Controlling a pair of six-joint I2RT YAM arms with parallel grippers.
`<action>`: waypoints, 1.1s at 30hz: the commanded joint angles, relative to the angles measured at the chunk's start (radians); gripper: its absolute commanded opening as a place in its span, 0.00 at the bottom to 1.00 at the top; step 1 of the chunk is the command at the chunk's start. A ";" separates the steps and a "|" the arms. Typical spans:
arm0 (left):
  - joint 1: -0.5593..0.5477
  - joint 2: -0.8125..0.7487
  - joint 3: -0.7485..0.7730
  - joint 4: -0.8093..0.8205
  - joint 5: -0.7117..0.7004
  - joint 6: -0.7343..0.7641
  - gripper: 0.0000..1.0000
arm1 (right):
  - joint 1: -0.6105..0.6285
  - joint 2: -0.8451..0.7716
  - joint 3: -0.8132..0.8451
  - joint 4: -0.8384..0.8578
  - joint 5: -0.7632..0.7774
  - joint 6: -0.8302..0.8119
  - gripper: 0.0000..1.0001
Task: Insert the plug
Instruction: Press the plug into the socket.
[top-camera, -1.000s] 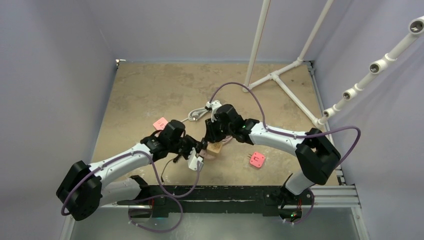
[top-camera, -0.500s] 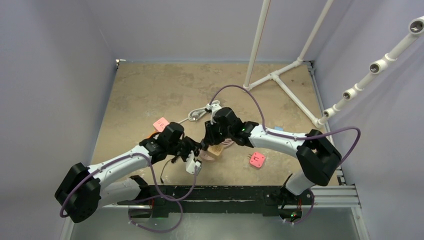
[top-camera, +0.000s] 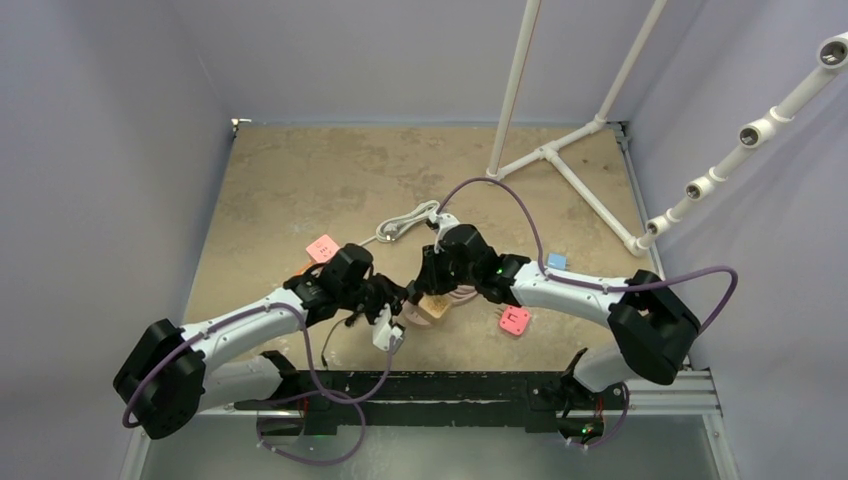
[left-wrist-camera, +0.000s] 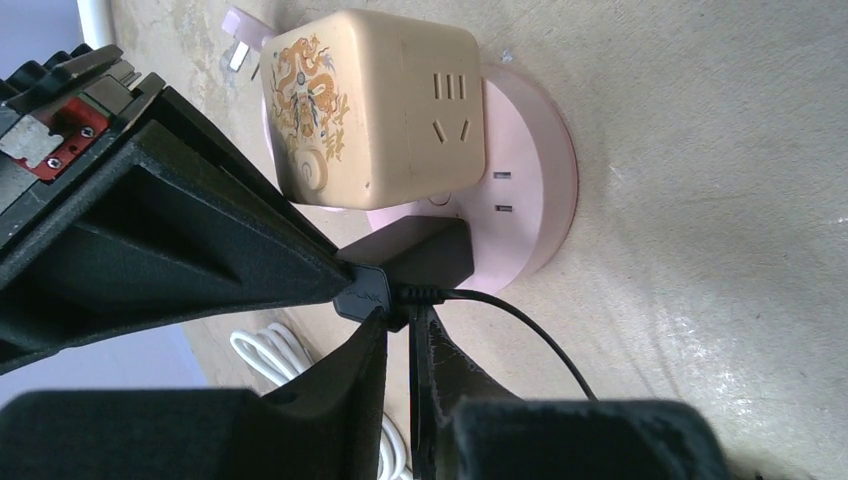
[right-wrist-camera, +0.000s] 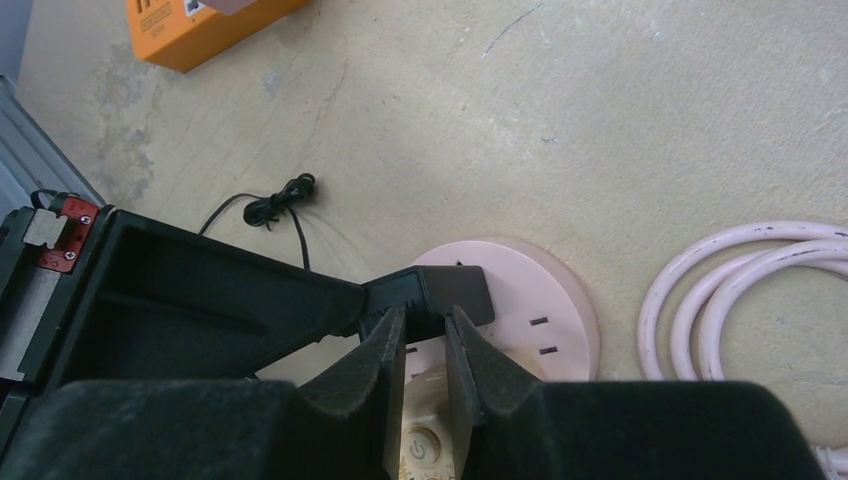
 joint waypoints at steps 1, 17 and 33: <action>0.001 0.061 -0.024 -0.203 -0.080 -0.072 0.13 | 0.030 0.018 -0.064 -0.183 -0.039 0.035 0.23; 0.005 0.011 0.150 -0.222 -0.080 -0.128 0.26 | 0.030 0.042 0.021 -0.320 0.044 0.012 0.07; 0.012 0.050 0.202 -0.214 0.070 -0.076 0.24 | 0.030 0.119 0.080 -0.366 0.084 -0.012 0.03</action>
